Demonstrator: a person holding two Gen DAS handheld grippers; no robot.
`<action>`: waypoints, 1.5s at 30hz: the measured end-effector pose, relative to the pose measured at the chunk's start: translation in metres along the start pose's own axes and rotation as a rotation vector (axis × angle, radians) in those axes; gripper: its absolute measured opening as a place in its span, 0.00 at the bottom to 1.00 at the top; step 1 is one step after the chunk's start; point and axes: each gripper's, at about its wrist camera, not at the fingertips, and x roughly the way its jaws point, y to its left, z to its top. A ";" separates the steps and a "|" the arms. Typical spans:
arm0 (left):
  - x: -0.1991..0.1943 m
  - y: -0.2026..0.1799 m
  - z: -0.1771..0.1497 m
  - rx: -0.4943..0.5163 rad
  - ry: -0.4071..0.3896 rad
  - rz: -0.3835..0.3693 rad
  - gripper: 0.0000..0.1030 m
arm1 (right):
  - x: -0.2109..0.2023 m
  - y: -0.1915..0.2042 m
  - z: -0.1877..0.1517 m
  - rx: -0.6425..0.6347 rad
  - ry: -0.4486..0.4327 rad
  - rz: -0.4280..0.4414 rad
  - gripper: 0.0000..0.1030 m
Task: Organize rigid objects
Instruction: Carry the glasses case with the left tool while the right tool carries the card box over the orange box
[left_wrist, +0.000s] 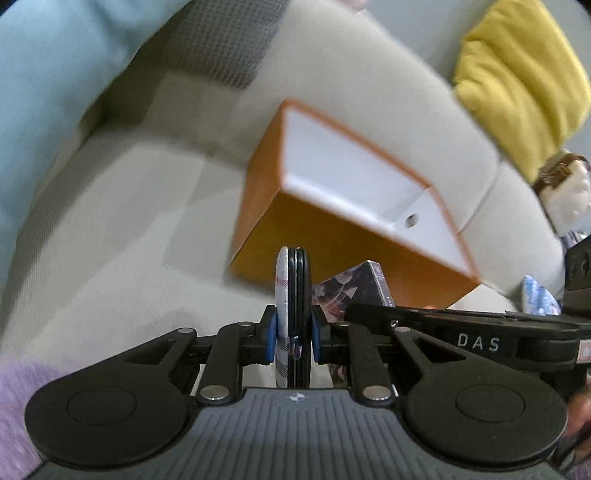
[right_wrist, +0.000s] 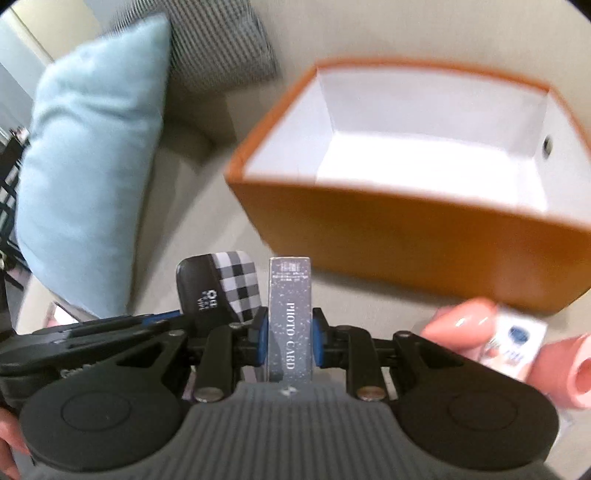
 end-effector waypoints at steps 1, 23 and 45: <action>-0.004 -0.005 0.008 0.015 -0.010 -0.007 0.19 | -0.011 -0.002 0.006 0.003 -0.027 0.007 0.23; 0.201 -0.064 0.173 0.238 0.322 0.148 0.19 | 0.053 -0.108 0.119 0.144 -0.068 -0.091 0.23; 0.189 -0.082 0.155 0.503 0.248 0.342 0.28 | 0.118 -0.104 0.137 0.150 0.001 -0.081 0.23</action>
